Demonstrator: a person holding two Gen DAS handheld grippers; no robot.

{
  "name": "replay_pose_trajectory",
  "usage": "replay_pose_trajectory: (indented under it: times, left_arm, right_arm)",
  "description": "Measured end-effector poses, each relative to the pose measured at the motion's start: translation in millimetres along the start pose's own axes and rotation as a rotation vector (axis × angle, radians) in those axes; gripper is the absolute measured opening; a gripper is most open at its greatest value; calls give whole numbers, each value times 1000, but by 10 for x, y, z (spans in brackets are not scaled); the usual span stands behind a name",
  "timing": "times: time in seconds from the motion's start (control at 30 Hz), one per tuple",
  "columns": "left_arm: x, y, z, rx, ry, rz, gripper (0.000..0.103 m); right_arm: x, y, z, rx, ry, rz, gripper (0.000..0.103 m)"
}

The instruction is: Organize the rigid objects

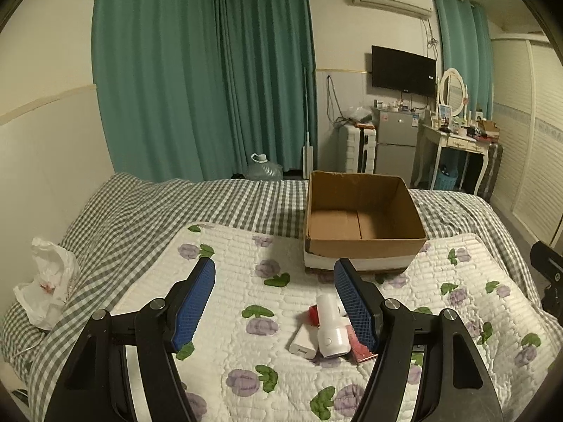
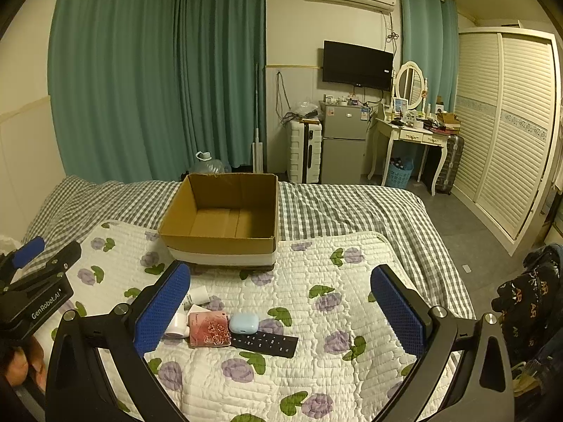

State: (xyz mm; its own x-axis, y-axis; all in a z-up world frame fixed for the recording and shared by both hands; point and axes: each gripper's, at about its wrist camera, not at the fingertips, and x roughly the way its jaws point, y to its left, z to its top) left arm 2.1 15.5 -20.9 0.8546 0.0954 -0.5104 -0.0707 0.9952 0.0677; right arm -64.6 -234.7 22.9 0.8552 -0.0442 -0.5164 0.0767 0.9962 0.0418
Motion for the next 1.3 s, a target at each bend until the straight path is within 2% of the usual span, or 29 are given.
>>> replay_pose_trajectory:
  times: [0.17, 0.4, 0.63, 0.87, 1.3]
  left_arm:
    - [-15, 33, -4, -15, -3, -22, 73]
    - [-7, 50, 1, -29, 52, -82, 73]
    - [-56, 29, 7, -2, 27, -120, 73]
    - [-65, 0, 11, 18, 11, -121, 73]
    - [37, 71, -21, 8, 43, -119, 73]
  right_arm:
    - [2, 7, 14, -1, 2, -1, 103]
    - [3, 3, 17, -6, 2, -2, 103]
    - [-1, 35, 25, -17, -6, 3, 103]
    - [-18, 101, 49, -42, -20, 12, 103]
    - [10, 92, 53, -50, -24, 30, 103]
